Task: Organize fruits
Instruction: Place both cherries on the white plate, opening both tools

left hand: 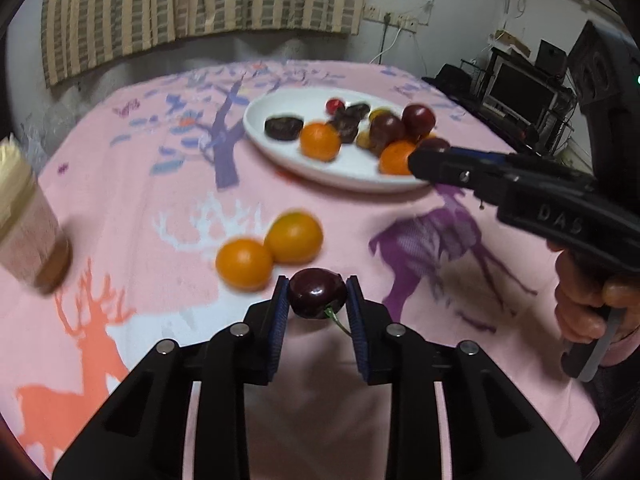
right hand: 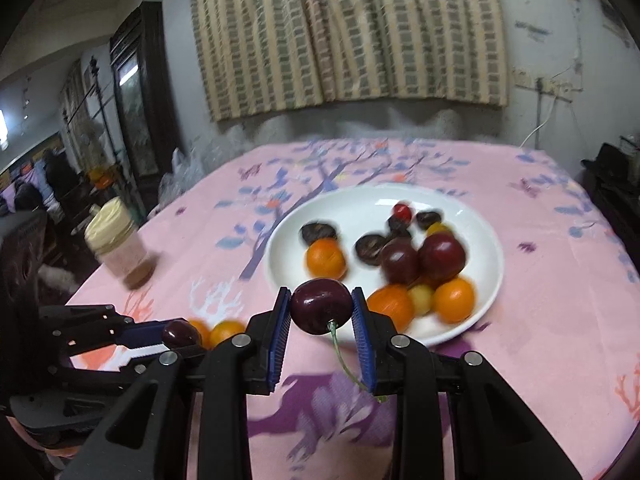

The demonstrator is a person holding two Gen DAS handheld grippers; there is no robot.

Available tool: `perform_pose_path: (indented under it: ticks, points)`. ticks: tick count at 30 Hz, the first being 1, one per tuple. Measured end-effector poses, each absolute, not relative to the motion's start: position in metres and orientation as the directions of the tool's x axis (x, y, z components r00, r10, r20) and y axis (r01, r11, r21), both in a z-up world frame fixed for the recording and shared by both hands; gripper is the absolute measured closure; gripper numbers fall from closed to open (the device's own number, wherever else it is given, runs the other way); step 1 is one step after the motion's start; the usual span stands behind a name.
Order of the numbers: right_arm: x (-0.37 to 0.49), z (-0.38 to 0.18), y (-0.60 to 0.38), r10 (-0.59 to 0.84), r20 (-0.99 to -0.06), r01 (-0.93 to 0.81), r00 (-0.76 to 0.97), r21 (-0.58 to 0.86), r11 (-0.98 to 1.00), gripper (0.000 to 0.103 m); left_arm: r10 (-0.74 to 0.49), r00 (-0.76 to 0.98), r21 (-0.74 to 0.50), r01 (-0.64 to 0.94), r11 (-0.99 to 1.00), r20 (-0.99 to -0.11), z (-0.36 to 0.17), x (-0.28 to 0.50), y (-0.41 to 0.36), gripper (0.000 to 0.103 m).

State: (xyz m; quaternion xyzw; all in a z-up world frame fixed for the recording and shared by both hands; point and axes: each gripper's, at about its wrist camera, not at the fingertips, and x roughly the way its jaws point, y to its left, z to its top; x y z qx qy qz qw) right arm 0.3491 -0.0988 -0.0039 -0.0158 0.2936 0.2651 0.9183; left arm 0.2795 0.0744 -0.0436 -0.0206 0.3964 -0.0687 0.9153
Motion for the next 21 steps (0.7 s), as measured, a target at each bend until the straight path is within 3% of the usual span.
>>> perform_pose_path:
  ticks: [4, 12, 15, 16, 18, 21]
  points:
    - [0.381, 0.005, -0.108, 0.43, -0.51, -0.437, 0.745, 0.115, 0.892, 0.072, -0.143, 0.713, -0.055, 0.145, 0.988, -0.687, -0.013, 0.317, 0.061, 0.075]
    - [0.449, -0.006, -0.118, 0.394, -0.549, -0.373, 0.737, 0.156, 0.915, 0.072, -0.133, 0.719, -0.06, 0.126, 0.99, -0.682, 0.008, 0.433, 0.053, 0.075]
    - [0.451, -0.01, -0.117, 0.396, -0.555, -0.378, 0.732, 0.153, 0.913, 0.059, -0.115, 0.705, -0.053, 0.109, 0.993, -0.7, 0.004, 0.464, 0.052, 0.074]
    - [0.45, -0.009, -0.118, 0.394, -0.553, -0.375, 0.734, 0.154, 0.914, 0.059, -0.104, 0.704, -0.046, 0.101, 0.994, -0.702, 0.004, 0.469, 0.052, 0.069]
    - [0.446, -0.006, -0.118, 0.406, -0.546, -0.382, 0.733, 0.163, 0.91, 0.059, -0.065, 0.716, -0.021, 0.069, 0.997, -0.695, 0.005, 0.472, 0.053, 0.037]
    - [0.432, 0.002, -0.113, 0.423, -0.53, -0.403, 0.735, 0.161, 0.901, 0.055, -0.011, 0.751, 0.006, 0.02, 1.0, -0.66, 0.015, 0.456, 0.062, 0.019]
